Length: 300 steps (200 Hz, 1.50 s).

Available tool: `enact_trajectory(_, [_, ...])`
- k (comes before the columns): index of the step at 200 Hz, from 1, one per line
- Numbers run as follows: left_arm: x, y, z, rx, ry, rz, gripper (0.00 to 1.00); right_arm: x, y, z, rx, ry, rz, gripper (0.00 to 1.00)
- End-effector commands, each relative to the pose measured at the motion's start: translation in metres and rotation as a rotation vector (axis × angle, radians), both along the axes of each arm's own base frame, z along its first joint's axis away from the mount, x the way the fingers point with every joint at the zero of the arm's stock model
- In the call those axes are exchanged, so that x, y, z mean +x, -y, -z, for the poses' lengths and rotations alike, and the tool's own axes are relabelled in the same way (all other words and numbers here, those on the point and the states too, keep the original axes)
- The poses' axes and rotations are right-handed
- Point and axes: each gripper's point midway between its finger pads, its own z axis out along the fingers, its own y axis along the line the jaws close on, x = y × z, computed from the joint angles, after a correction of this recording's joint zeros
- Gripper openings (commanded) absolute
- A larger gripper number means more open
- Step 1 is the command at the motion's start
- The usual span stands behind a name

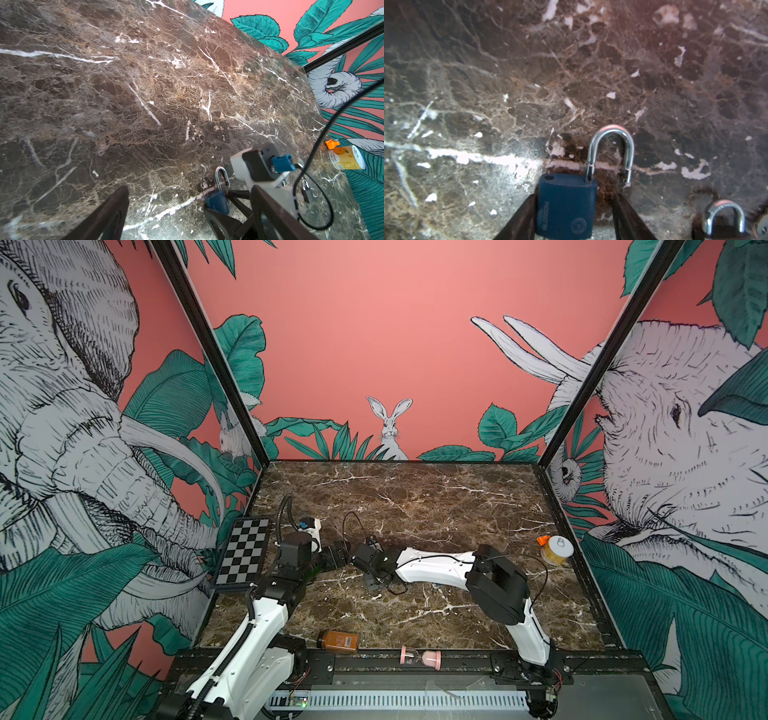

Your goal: Lock with the key

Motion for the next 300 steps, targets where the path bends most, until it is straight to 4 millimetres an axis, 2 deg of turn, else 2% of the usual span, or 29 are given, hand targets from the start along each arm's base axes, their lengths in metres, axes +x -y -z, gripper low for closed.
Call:
enact_trajectory(1, [0.001,0.005,-0.001,-0.020,0.016,0.022,0.92,-0.009,0.011,0.016,-0.066,-0.032,-0.055,0.48])
enact_trajectory(6, [0.001,0.005,0.000,-0.021,0.015,0.023,0.92,-0.010,0.010,0.018,-0.061,-0.041,-0.062,0.43])
enact_trajectory(15, [0.001,0.005,0.000,-0.020,0.015,0.025,0.92,-0.011,0.010,0.020,-0.063,-0.055,-0.064,0.41])
enact_trajectory(19, [0.001,0.005,0.000,-0.020,0.017,0.025,0.92,-0.012,0.011,0.021,-0.064,-0.059,-0.063,0.37])
enact_trajectory(32, [0.000,0.006,0.000,-0.022,0.016,0.028,0.91,-0.013,0.013,0.023,-0.064,-0.067,-0.064,0.34])
enact_trajectory(42, [0.000,0.006,0.001,-0.022,0.013,0.031,0.91,-0.014,0.015,0.022,-0.063,-0.063,-0.058,0.18])
enact_trajectory(59, [-0.002,0.008,0.001,-0.025,0.012,0.040,0.91,-0.013,0.021,0.020,-0.070,-0.055,-0.060,0.04])
enact_trajectory(67, [-0.002,0.008,0.002,-0.027,0.010,0.045,0.91,-0.012,0.024,0.018,-0.070,-0.046,-0.062,0.00])
enact_trajectory(97, [-0.002,0.012,0.008,-0.028,-0.019,0.064,0.89,-0.003,0.032,0.000,0.019,0.007,-0.108,0.00])
enact_trajectory(101, [-0.002,0.012,0.009,-0.029,-0.023,0.067,0.89,-0.004,0.038,0.003,0.024,0.007,-0.118,0.00])
enact_trajectory(118, [-0.001,0.019,0.010,-0.052,-0.036,0.099,0.87,0.001,0.038,-0.015,0.133,0.040,-0.202,0.00])
enact_trajectory(144, [0.001,0.050,0.004,-0.166,-0.038,0.244,0.85,0.002,0.037,-0.048,0.254,0.117,-0.356,0.00])
enact_trajectory(172, [0.002,0.082,-0.003,-0.282,-0.073,0.388,0.83,0.006,0.044,-0.070,0.223,0.202,-0.459,0.00])
enact_trajectory(197, [0.001,0.110,-0.012,-0.287,-0.076,0.486,0.83,0.010,0.046,-0.080,0.210,0.220,-0.485,0.00])
enact_trajectory(216, [0.003,0.124,-0.014,-0.300,-0.082,0.520,0.80,0.011,0.043,-0.088,0.223,0.233,-0.498,0.00])
enact_trajectory(245, [0.005,0.136,-0.014,-0.347,-0.099,0.554,0.75,0.012,0.041,-0.102,0.248,0.261,-0.496,0.00])
enact_trajectory(273, [0.002,0.140,-0.005,-0.340,-0.142,0.569,0.72,0.011,0.042,-0.111,0.271,0.277,-0.492,0.00])
enact_trajectory(300, [0.001,0.143,-0.002,-0.348,-0.158,0.571,0.69,0.009,0.043,-0.108,0.274,0.270,-0.491,0.00])
